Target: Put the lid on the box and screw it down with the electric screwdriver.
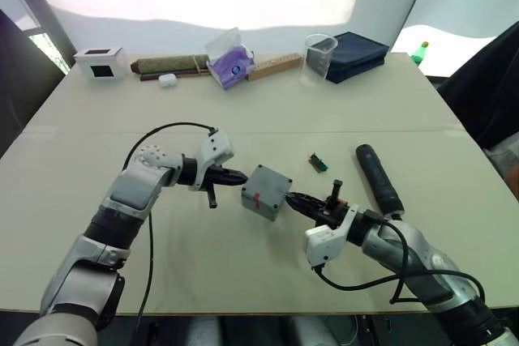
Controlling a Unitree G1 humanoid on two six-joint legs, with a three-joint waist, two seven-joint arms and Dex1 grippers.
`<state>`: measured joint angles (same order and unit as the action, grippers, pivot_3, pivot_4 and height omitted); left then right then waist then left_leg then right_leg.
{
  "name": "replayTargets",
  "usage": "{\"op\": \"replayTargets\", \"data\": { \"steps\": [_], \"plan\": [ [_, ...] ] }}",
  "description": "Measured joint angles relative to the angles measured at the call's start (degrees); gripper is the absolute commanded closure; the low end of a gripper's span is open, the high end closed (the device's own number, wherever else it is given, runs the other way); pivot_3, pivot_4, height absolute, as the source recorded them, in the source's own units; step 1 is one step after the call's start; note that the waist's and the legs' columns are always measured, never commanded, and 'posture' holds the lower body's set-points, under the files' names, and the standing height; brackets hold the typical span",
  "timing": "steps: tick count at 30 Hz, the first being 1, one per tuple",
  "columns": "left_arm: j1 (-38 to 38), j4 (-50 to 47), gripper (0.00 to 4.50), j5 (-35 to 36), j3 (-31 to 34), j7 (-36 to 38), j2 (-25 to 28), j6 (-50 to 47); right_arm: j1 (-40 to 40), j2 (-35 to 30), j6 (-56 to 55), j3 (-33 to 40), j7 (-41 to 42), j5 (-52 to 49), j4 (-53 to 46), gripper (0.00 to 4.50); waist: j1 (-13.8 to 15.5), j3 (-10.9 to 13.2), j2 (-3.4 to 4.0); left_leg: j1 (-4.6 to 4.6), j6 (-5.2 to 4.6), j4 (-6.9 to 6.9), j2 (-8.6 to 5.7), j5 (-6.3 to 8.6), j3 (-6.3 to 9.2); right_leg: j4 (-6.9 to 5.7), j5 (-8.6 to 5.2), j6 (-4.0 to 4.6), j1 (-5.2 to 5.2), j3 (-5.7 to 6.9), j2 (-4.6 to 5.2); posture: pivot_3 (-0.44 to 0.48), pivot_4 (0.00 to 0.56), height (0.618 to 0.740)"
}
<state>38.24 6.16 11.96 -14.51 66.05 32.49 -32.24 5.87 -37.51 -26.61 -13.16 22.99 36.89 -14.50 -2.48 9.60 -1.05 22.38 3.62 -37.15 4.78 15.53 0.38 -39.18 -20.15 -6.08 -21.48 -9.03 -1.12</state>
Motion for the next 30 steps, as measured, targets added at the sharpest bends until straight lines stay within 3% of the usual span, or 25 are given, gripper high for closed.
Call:
{"op": "replayTargets", "data": {
  "steps": [30],
  "plan": [
    [-1.1,-1.9,4.50,-0.2,-0.3,0.1,0.7,-0.9,-1.0,0.3,0.0,0.0,0.1,-1.0,-1.3,4.40,0.0,0.0,0.00,0.00,-0.01,-0.01,0.00,0.00,0.00,0.00,0.00,0.00,0.00,0.00,0.00,0.000,0.150,0.740]
  ]
}}
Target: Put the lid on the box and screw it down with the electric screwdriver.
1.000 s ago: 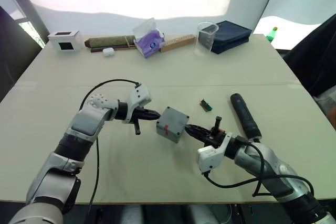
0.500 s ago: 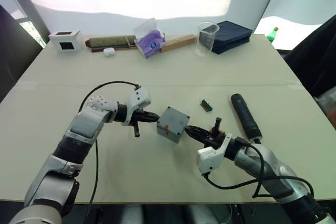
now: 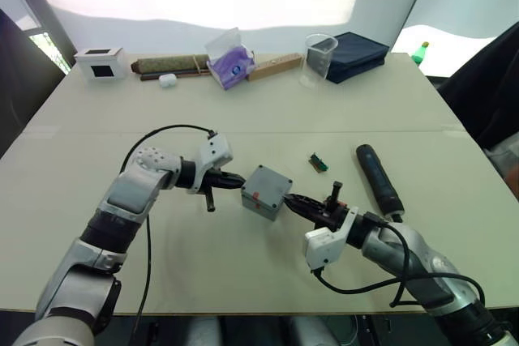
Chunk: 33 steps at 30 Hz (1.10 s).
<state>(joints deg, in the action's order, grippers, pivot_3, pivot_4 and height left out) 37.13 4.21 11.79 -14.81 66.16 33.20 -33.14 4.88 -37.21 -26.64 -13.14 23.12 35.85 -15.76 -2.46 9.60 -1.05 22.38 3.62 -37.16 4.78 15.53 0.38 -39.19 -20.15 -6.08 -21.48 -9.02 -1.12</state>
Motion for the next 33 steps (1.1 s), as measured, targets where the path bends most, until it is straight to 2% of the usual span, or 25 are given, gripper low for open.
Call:
{"op": "replayTargets", "data": {
  "steps": [24,29,33],
  "plan": [
    [0.1,2.2,4.50,-0.7,-0.2,-0.5,-0.3,3.6,-0.4,0.0,2.5,0.5,-1.4,1.6,0.1,4.40,0.0,0.0,0.00,0.00,-0.01,-0.02,0.00,0.00,0.00,-0.01,0.00,0.00,0.01,0.00,0.00,0.000,0.150,0.740],
    [1.3,8.1,4.50,-2.3,-0.1,-1.7,-0.3,6.4,-4.1,-0.4,4.2,0.6,0.5,-0.1,0.0,4.40,0.1,0.0,0.00,0.00,-0.06,-0.03,-0.01,0.03,0.00,0.00,0.00,0.00,0.01,0.01,0.00,0.000,0.150,0.740],
    [1.3,9.2,4.50,-2.9,-0.3,-1.7,-1.7,7.8,-4.1,0.1,6.5,0.6,2.2,-1.2,0.0,4.40,0.0,0.0,0.00,0.00,-0.05,-0.03,0.00,0.03,0.00,-0.01,0.00,0.00,0.01,0.02,0.00,0.000,0.150,0.740]
  ]
}}
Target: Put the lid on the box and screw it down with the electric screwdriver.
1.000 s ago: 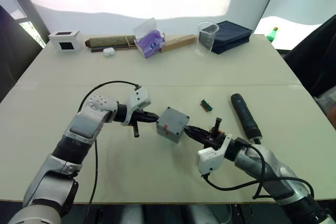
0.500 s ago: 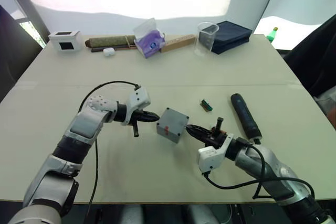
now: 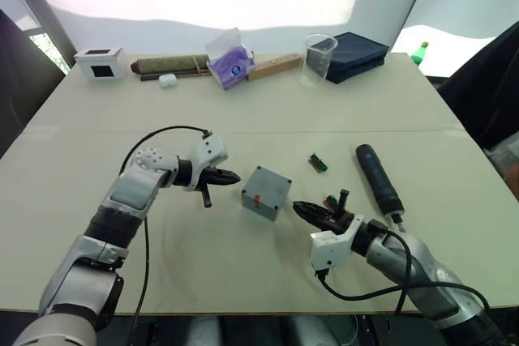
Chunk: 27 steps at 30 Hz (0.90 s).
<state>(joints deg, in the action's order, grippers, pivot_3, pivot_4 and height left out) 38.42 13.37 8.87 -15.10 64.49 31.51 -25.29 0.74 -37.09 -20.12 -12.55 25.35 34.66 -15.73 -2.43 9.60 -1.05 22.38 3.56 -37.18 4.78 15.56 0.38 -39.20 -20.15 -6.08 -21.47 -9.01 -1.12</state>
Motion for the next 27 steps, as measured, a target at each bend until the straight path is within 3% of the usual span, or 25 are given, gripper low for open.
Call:
{"op": "replayTargets", "data": {
  "steps": [8,18,27],
  "plan": [
    [-1.6,-1.1,4.50,-0.9,-2.2,0.9,-0.9,-0.5,4.2,3.6,3.9,-1.8,2.3,-0.9,1.4,4.40,0.0,0.0,0.00,0.00,0.03,0.01,0.00,-0.02,0.00,0.00,0.00,0.00,-0.01,0.00,0.00,0.000,0.150,0.740],
    [-5.6,-11.7,4.50,0.1,-2.2,1.5,0.5,-8.4,5.1,2.5,4.7,-1.4,3.6,-2.3,2.6,4.40,0.0,0.0,0.01,0.00,0.00,-0.01,0.00,0.00,0.00,0.00,0.00,0.00,0.01,0.00,0.01,0.000,0.150,0.740],
    [-5.8,-12.3,4.50,0.4,-2.2,1.3,0.5,-9.3,5.1,2.3,4.7,-1.4,3.7,-2.3,2.8,4.40,0.0,0.0,0.01,0.00,0.00,0.00,0.00,0.00,0.00,0.00,0.00,0.00,0.00,0.00,0.00,0.000,0.150,0.740]
  ]
}}
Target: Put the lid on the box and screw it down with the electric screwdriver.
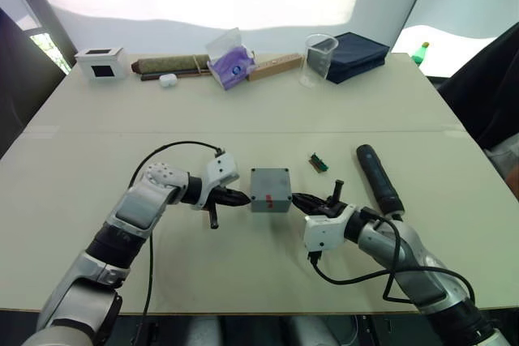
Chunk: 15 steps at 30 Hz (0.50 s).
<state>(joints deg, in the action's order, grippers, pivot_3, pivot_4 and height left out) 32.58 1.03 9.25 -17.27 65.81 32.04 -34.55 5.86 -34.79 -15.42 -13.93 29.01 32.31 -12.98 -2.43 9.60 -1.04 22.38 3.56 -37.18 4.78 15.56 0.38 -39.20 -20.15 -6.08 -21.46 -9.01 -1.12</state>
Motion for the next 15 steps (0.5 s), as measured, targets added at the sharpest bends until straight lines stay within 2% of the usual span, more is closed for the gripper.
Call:
{"op": "replayTargets", "data": {
  "steps": [8,11,13,15],
  "plan": [
    [1.7,1.7,4.50,0.3,0.9,-0.1,1.4,0.6,-1.1,-0.6,0.0,0.3,0.8,-1.6,-1.0,4.40,0.0,0.0,0.00,0.00,0.00,0.01,0.00,0.00,0.01,0.00,0.00,0.00,-0.01,0.00,-0.01,0.000,0.150,0.740],
    [4.7,6.8,4.50,3.1,8.4,-4.4,-0.2,0.0,-4.2,-1.9,3.5,4.5,3.8,-7.6,-5.6,4.40,0.2,0.1,-0.04,0.04,-0.02,-0.01,0.00,0.01,0.04,0.00,0.00,0.00,-0.02,0.04,0.00,0.000,0.150,0.740],
    [6.3,6.9,4.50,4.4,12.9,-7.5,-1.6,1.9,-5.1,-2.0,7.3,8.1,5.4,-11.7,-9.6,4.40,0.2,0.0,-0.03,0.04,-0.02,-0.04,-0.02,0.01,0.03,0.01,0.01,-0.01,0.04,0.04,0.04,0.000,0.150,0.740],
    [7.7,6.1,4.50,5.4,14.7,-9.5,-2.9,3.3,-5.8,-1.3,12.9,12.3,6.6,-17.4,-14.6,4.40,0.3,0.0,-0.03,0.03,0.02,-0.02,-0.01,-0.01,0.05,0.01,0.01,-0.01,0.05,0.06,0.04,0.000,0.150,0.740]
  ]
}}
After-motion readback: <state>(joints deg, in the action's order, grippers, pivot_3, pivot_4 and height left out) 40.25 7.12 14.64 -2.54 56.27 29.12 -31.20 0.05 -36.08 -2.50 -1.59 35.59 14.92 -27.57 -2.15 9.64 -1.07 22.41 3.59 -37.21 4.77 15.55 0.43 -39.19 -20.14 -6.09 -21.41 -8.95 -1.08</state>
